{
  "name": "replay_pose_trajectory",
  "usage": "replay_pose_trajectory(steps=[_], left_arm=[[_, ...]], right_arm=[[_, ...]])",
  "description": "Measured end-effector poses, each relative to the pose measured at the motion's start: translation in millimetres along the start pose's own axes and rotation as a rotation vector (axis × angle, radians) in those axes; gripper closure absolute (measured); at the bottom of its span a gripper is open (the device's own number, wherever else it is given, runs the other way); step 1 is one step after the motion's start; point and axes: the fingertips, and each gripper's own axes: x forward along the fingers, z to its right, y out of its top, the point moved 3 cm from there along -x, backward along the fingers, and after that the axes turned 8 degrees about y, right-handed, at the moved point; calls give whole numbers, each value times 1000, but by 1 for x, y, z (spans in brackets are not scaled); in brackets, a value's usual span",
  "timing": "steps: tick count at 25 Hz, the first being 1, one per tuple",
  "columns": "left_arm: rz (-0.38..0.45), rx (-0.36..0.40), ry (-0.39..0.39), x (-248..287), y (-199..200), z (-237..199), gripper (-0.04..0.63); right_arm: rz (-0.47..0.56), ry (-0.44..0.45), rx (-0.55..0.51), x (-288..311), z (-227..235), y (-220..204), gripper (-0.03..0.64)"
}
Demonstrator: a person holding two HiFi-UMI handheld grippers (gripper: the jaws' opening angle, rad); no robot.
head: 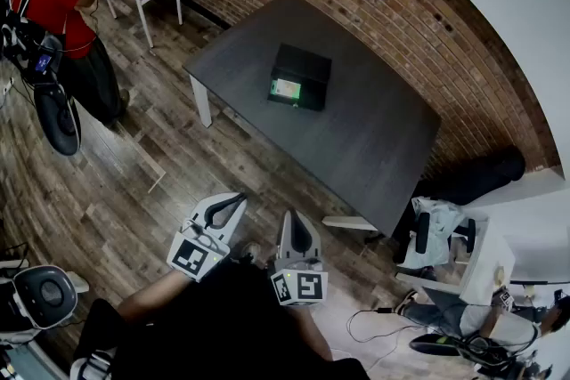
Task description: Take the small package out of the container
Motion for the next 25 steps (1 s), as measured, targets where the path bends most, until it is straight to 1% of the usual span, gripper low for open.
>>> replay_pose_trajectory(steps=[13,16,25], left_arm=[[4,-14,-1,7,1,-1,558],[6,-5,-5,5,1,-1,558],[17,-15,2,-6,2,-22,558]], right_arm=[[-6,4,5,4,3,2,594],[16,8,23,3,1,4,593],[37,10,32,17,-16,5,594]])
